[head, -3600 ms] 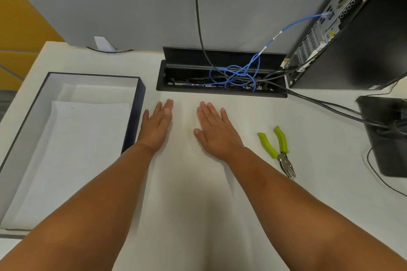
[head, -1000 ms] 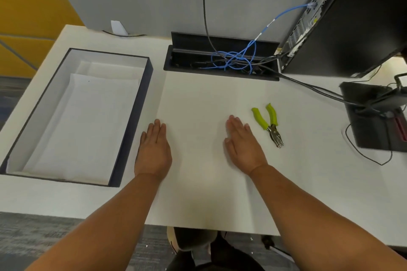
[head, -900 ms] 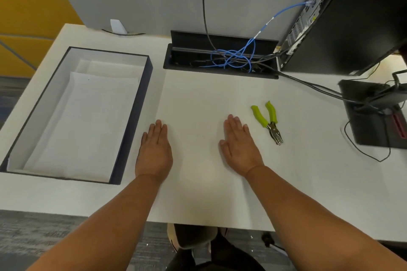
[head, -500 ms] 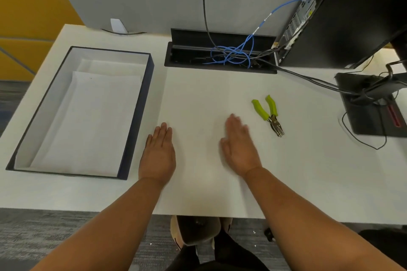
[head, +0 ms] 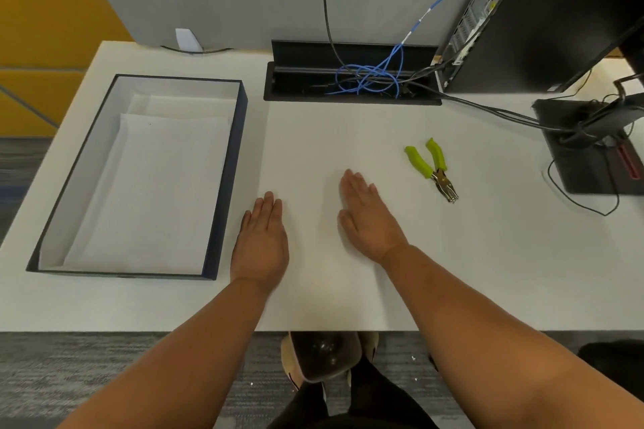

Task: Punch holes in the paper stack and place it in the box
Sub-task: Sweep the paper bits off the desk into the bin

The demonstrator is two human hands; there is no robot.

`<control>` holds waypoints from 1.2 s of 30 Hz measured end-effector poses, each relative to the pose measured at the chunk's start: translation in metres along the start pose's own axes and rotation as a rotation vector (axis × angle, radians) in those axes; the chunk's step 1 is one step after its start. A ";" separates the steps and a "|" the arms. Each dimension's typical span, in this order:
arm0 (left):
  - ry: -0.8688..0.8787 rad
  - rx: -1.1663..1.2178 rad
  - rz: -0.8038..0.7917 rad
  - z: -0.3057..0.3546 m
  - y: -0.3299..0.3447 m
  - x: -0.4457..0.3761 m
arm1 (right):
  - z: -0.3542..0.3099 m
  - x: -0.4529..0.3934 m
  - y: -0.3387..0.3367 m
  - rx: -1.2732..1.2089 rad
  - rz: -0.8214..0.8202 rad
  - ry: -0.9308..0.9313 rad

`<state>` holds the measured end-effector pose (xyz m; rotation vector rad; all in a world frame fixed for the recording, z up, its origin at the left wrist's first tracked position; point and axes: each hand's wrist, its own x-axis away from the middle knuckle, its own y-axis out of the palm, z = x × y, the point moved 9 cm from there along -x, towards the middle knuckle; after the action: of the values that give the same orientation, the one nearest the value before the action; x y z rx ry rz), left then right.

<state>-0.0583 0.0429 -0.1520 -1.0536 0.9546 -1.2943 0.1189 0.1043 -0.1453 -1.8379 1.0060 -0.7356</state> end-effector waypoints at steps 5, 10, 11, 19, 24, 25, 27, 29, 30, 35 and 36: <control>-0.004 0.009 0.001 -0.001 0.001 0.001 | -0.009 -0.022 0.007 0.047 -0.089 -0.044; 0.001 0.002 0.013 0.000 0.001 0.000 | -0.033 -0.004 0.023 0.125 -0.161 -0.255; -0.001 0.001 0.012 0.000 0.001 0.000 | -0.035 0.003 0.024 0.135 -0.169 -0.281; -0.007 -0.005 0.005 0.004 -0.002 0.002 | -0.041 0.054 0.030 0.090 -0.194 -0.390; -0.021 0.002 -0.002 0.010 0.001 0.020 | -0.042 0.077 0.025 0.017 -0.171 -0.448; -0.023 -0.002 -0.003 0.012 0.001 0.024 | -0.040 0.078 0.021 -0.005 -0.141 -0.433; -0.031 -0.006 0.003 0.015 0.002 0.031 | -0.027 0.074 0.005 -0.068 -0.040 -0.312; -0.050 -0.004 0.008 0.020 0.003 0.038 | -0.005 0.068 -0.008 -0.103 0.025 -0.146; -0.057 -0.005 0.008 0.022 0.005 0.042 | 0.004 0.066 -0.008 -0.086 0.010 -0.085; -0.082 -0.001 0.024 0.034 0.008 0.055 | 0.002 0.068 0.014 0.121 -0.166 -0.114; -0.091 0.000 0.032 0.036 0.008 0.058 | -0.003 0.070 0.018 0.140 -0.183 -0.152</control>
<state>-0.0182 -0.0127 -0.1486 -1.0839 0.8994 -1.2106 0.1454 0.0374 -0.1545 -1.8486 0.6786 -0.7426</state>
